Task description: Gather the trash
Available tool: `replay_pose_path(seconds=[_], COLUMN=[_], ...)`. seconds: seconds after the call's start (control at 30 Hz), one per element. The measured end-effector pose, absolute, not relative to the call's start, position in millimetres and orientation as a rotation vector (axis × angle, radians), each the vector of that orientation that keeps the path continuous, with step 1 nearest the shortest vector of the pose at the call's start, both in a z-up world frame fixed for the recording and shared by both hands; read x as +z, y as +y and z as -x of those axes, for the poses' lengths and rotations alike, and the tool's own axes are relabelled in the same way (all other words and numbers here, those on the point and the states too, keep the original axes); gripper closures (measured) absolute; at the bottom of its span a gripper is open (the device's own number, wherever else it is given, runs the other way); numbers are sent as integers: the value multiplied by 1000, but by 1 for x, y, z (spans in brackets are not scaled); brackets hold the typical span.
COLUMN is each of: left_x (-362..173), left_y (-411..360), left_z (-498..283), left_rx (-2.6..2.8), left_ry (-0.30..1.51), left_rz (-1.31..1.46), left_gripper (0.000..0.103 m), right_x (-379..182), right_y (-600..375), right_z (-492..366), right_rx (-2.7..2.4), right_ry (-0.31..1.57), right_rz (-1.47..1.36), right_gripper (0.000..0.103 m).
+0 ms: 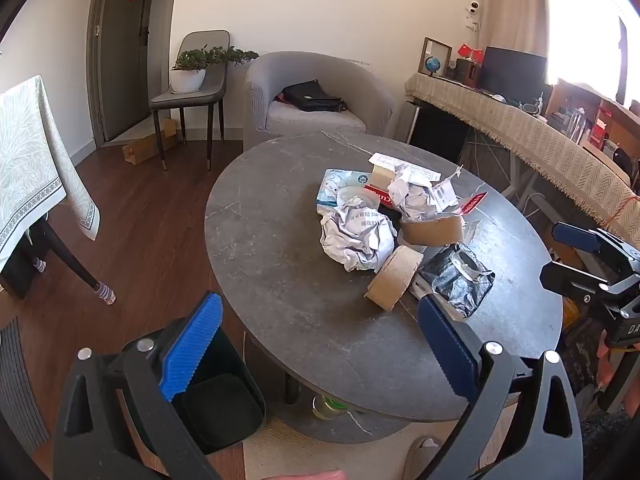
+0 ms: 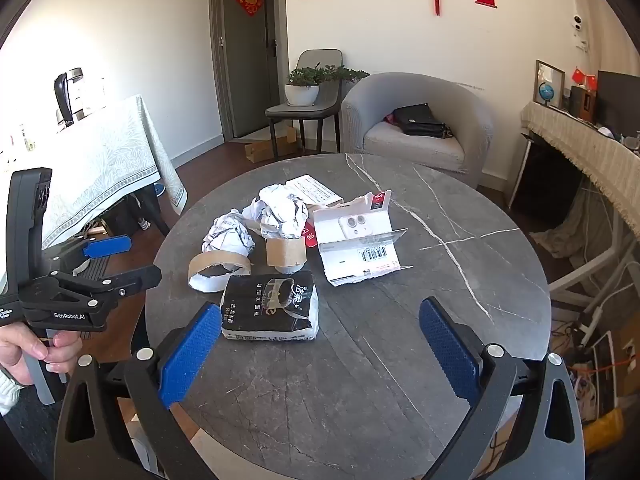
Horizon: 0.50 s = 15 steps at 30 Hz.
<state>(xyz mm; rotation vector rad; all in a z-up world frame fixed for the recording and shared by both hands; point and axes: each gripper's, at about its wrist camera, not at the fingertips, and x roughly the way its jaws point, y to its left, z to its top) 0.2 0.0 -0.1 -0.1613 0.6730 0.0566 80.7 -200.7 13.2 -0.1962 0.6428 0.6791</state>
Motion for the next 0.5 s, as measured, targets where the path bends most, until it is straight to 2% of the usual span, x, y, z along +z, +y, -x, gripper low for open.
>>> replay_pose_path(seconds=[0.5], left_x=[-4], left_y=[1], left_z=[1], left_rx=[55], left_ry=[665], left_rz=[160], left_gripper=[3], right_x=[15], right_y=[-197], right_z=[-80], right_rx=[689], right_ry=[625], right_rz=[201], right_gripper=[3])
